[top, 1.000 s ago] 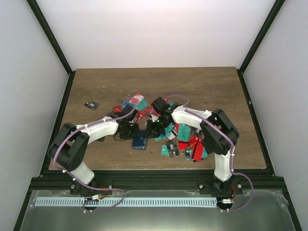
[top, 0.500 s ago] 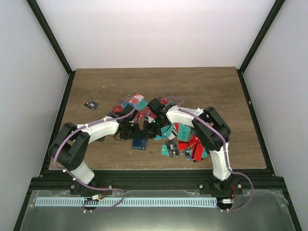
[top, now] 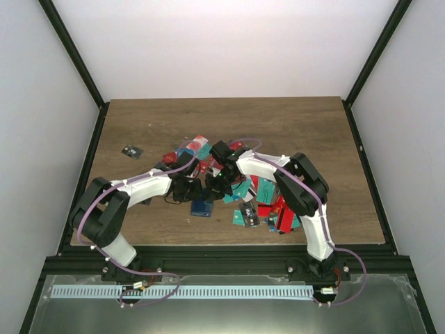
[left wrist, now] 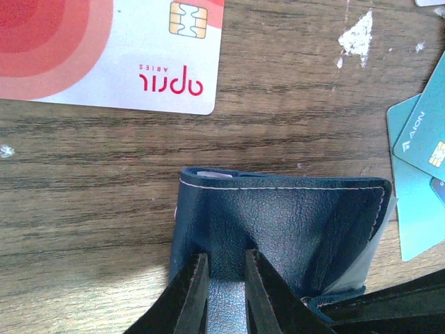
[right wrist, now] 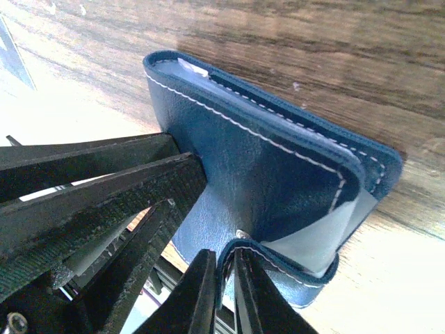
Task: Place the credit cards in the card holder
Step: Close the card holder at the center of the board.
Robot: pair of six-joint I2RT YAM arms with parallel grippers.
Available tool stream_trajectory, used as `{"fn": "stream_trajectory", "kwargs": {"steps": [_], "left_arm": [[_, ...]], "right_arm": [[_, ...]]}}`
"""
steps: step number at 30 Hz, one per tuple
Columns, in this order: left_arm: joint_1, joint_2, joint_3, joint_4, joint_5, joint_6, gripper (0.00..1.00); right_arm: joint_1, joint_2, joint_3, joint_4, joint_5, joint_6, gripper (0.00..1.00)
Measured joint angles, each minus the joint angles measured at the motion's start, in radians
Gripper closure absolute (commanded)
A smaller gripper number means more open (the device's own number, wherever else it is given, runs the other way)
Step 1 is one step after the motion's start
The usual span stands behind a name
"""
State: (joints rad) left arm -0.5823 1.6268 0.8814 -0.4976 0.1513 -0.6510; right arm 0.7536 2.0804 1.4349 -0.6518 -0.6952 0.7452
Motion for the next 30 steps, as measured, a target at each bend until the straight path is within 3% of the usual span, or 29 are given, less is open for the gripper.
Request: {"fn": "stream_trajectory", "kwargs": {"steps": [4,14,26,30], "left_arm": [[0.0,-0.001,-0.001,0.002,0.001,0.0,0.83],[0.002,-0.012,-0.014,0.019,0.011,0.001,0.83],[0.003,-0.161,-0.076,0.027,0.078,0.008,0.66],[0.016,-0.188,-0.089,0.058,0.128,0.014,0.65]], "right_arm": [[0.003,0.004,0.015,-0.018,0.016,0.0,0.77],[0.005,0.006,0.03,-0.001,0.054,0.013,0.76],[0.001,0.007,0.013,0.029,0.068,0.038,0.77],[0.0,0.003,0.002,0.043,0.065,0.04,0.78]]}}
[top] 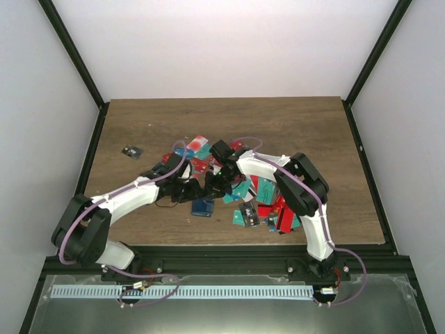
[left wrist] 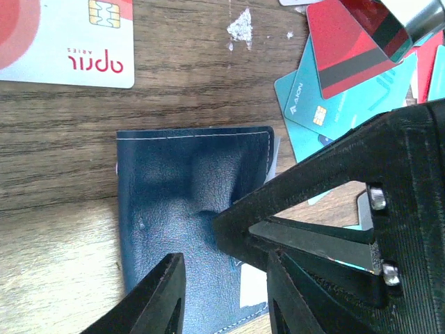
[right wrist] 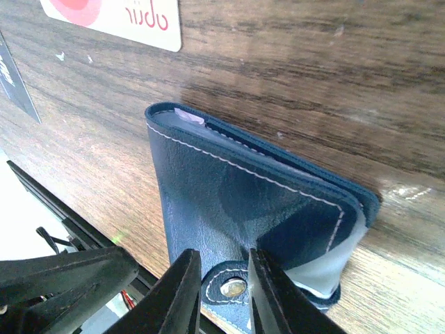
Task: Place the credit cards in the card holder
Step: Close the card holder at the center of the board.
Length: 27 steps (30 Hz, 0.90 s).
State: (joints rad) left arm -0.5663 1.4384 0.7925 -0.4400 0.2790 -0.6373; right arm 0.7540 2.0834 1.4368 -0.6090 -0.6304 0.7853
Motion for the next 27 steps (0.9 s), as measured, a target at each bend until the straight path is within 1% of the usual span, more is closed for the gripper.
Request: {"fn": "stream_trajectory", "kwargs": {"steps": [5,10,19,27], "left_arm": [[0.022,0.013,-0.027,0.058,0.055,0.003,0.67],[0.036,0.044,-0.045,0.114,0.069,0.002,0.73],[0.053,0.072,-0.08,0.199,0.096,-0.013,0.72],[0.057,0.072,-0.106,0.26,0.122,-0.018,0.69]], "right_arm": [[-0.006,-0.002,-0.013,0.013,-0.011,0.002,0.8],[-0.01,-0.002,-0.017,0.012,-0.013,0.002,0.8],[-0.016,-0.003,-0.019,0.003,-0.016,0.015,0.8],[-0.027,-0.003,-0.018,-0.016,-0.024,0.021,0.77]]}}
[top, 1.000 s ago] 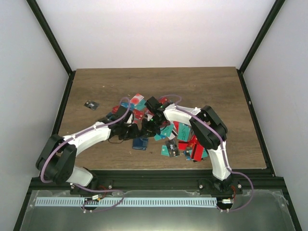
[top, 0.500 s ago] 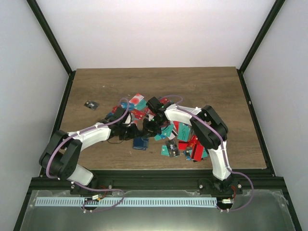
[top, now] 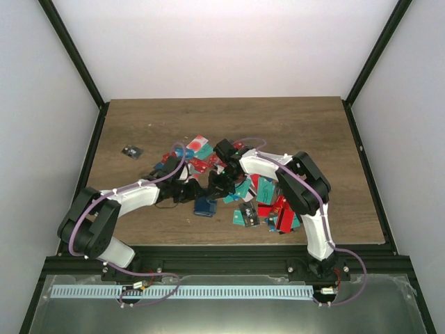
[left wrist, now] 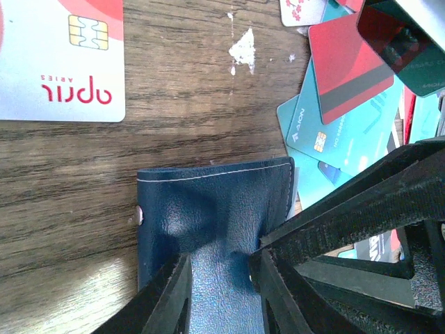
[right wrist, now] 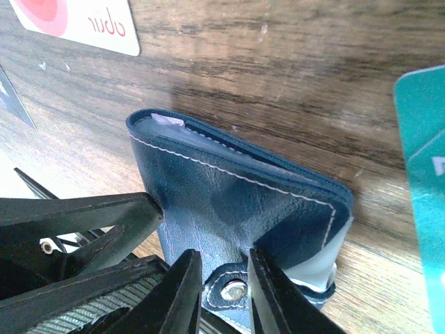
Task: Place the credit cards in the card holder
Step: Close the card holder at the center of the board.
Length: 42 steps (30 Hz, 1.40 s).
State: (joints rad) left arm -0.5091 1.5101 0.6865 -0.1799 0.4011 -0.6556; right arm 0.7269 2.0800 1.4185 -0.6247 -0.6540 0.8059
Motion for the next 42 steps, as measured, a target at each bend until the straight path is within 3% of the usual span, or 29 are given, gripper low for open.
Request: {"fn": "stream_trajectory", "kwargs": {"steps": [20,31,36,42], "left_arm": [[-0.01,-0.074,-0.04,0.006,0.056,0.02,0.71],[-0.041,0.008,-0.035,0.07,0.179,0.036,0.75],[-0.042,0.021,-0.022,0.066,0.158,0.04,0.69],[-0.042,0.003,-0.018,0.037,0.1,0.044,0.69]], "right_arm": [[-0.011,-0.003,-0.01,0.017,-0.023,0.042,0.76],[-0.006,-0.005,-0.02,0.103,-0.012,0.063,0.76],[-0.005,-0.005,-0.026,0.116,-0.015,0.069,0.76],[-0.005,-0.005,-0.026,0.122,-0.014,0.071,0.76]]}}
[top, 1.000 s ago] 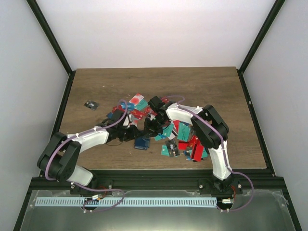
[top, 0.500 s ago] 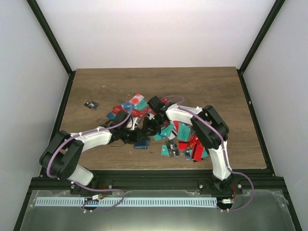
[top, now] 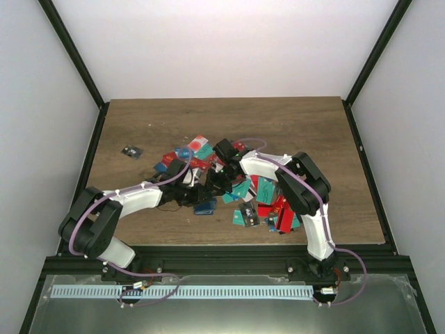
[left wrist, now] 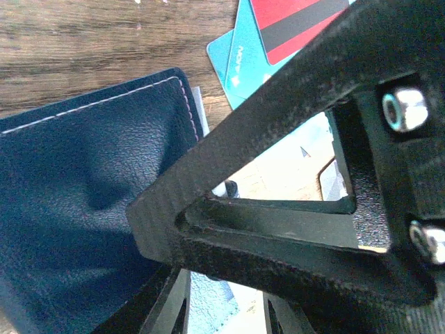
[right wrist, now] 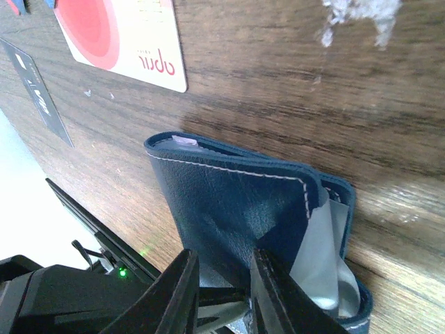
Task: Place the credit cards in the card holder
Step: Close the card holder at the center of the board.
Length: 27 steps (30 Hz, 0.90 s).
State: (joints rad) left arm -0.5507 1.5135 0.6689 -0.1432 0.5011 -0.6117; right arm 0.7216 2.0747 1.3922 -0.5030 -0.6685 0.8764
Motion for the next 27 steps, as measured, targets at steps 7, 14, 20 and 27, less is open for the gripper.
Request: {"fn": "stream_trajectory", "kwargs": {"steps": [7,14,20,27], "left_arm": [[0.0,0.014,0.011,-0.011,-0.011,0.008,0.7],[-0.002,0.031,0.021,-0.015,-0.016,0.013,0.77],[-0.006,0.043,0.028,-0.015,-0.027,0.014,0.86],[-0.007,0.055,0.039,-0.025,-0.038,0.013,0.96]], "right_arm": [[0.0,0.0,0.0,0.01,0.0,0.0,0.76],[0.0,0.0,0.0,0.019,0.003,0.0,0.77],[0.0,0.0,0.0,0.021,0.006,0.001,0.77],[0.0,0.0,0.0,0.023,0.008,0.0,0.77]]}}
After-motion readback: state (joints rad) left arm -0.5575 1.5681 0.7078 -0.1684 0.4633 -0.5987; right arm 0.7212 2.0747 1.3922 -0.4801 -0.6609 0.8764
